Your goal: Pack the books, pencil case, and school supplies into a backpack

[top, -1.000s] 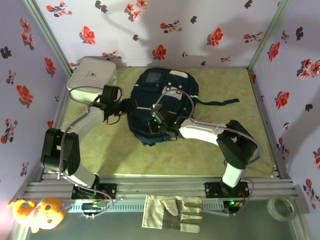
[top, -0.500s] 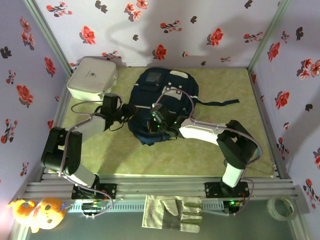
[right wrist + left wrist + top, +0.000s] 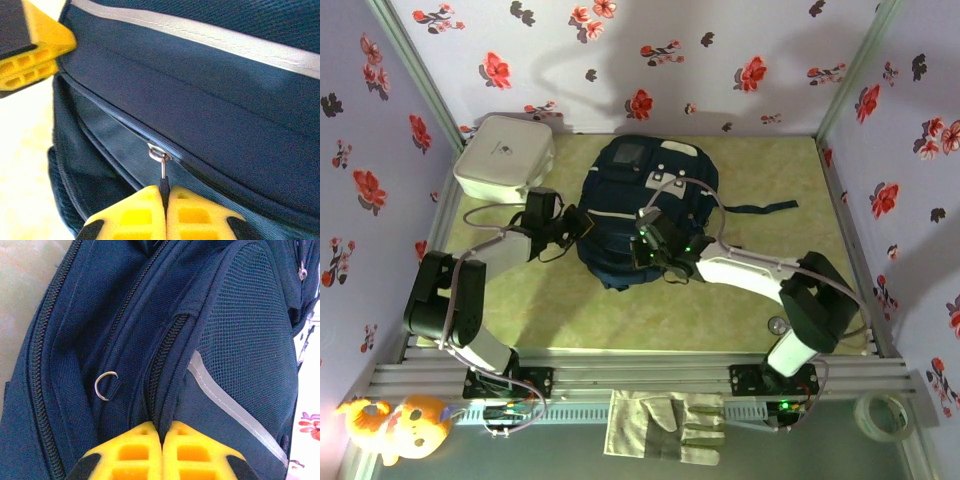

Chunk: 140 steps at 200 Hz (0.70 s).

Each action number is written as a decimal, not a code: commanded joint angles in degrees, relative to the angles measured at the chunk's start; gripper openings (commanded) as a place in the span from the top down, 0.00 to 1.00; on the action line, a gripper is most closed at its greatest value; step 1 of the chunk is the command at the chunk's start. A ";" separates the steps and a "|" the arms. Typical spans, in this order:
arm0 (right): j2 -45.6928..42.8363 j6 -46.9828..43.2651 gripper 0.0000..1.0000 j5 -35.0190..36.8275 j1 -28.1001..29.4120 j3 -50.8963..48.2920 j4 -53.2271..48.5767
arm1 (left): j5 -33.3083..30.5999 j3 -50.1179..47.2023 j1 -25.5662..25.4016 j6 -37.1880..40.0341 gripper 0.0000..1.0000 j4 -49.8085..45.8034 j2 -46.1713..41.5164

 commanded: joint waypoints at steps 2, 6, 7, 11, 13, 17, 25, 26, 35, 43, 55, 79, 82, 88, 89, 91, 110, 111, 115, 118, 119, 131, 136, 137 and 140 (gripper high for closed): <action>-4.43 -2.93 1.00 7.67 -1.81 -3.21 -6.33 | 0.32 1.63 1.29 3.30 1.00 0.53 -2.06; -4.94 -3.03 1.00 7.87 -2.11 -3.67 -6.53 | 0.56 1.62 1.41 3.45 1.00 0.47 -2.15; -5.06 -3.04 1.00 7.90 -2.17 -3.86 -6.59 | 0.64 1.62 1.43 3.52 1.00 0.42 -2.19; -5.50 -3.16 1.00 8.16 -2.43 -4.31 -6.72 | 0.97 1.69 1.42 3.73 1.00 0.31 -2.25; -5.68 -3.14 1.00 8.23 -2.54 -4.55 -6.73 | 1.09 1.71 1.40 3.84 1.00 0.23 -2.30; -6.08 -3.13 1.00 8.46 -2.88 -4.96 -6.83 | 1.35 1.84 1.33 4.13 1.00 -0.11 -2.27; -6.92 -3.28 1.00 8.46 -3.54 -5.56 -7.03 | 1.67 2.00 1.44 4.68 1.00 -0.77 -2.32; -6.97 -3.29 1.00 8.37 -3.59 -5.63 -7.06 | 1.68 1.99 1.45 4.75 1.00 -0.86 -2.28; -7.84 -3.69 1.00 8.36 -4.15 -6.12 -7.21 | 1.79 1.98 1.37 5.42 1.00 -1.55 -2.30; -8.68 -4.16 1.00 8.42 -4.65 -6.52 -7.30 | 1.77 2.06 1.44 6.21 1.00 -2.32 -2.47; -9.53 -5.07 1.00 8.06 -5.53 -6.93 -7.43 | 1.73 2.56 1.39 7.89 1.00 -4.15 -2.48; -10.66 -7.85 1.00 7.96 -6.98 -7.03 -7.97 | 1.83 4.37 1.38 12.06 1.00 -9.46 -2.55; -10.75 -8.12 1.00 8.05 -7.16 -6.95 -7.99 | 1.82 4.63 1.38 12.61 1.00 -10.18 -2.53; -10.85 -8.80 1.00 8.39 -7.61 -6.78 -8.13 | 1.86 5.27 1.41 13.92 1.00 -11.75 -2.52; -10.87 -8.86 1.00 8.38 -7.64 -6.73 -8.18 | 1.86 5.33 1.39 14.12 1.00 -12.06 -2.51; -10.86 -9.07 1.00 8.46 -7.76 -6.67 -8.21 | 1.87 5.63 1.37 14.55 1.00 -12.64 -2.57; -10.70 -10.38 1.00 9.00 -9.51 -6.20 -8.17 | 1.78 7.86 1.42 18.56 1.00 -18.26 -2.58; -10.66 -10.40 1.00 9.08 -9.60 -6.18 -8.20 | 1.78 7.95 1.39 18.77 1.00 -18.48 -2.58; -10.57 -10.53 1.00 9.08 -9.99 -6.09 -8.07 | 1.70 8.26 1.41 19.30 1.00 -19.25 -2.72; -10.52 -10.64 1.00 9.12 -10.33 -6.10 -7.97 | 1.65 8.38 1.41 19.56 1.00 -19.63 -2.88; -10.49 -10.66 1.00 9.14 -10.41 -6.08 -7.88 | 1.62 8.38 1.43 19.71 1.00 -19.74 -2.95; -10.33 -10.91 1.00 8.56 -11.55 -5.98 -7.08 | 1.67 8.92 1.42 21.25 1.00 -20.81 -3.20; -10.29 -11.02 1.00 8.15 -11.92 -5.97 -6.56 | 1.69 9.40 1.44 21.92 1.00 -21.60 -3.20; -10.28 -11.03 1.00 8.13 -12.04 -5.97 -6.47 | 1.69 9.47 1.40 22.07 1.00 -21.73 -3.16; -10.20 -11.04 1.00 7.97 -12.27 -5.97 -6.20 | 1.69 9.79 1.37 22.56 1.00 -22.48 -3.01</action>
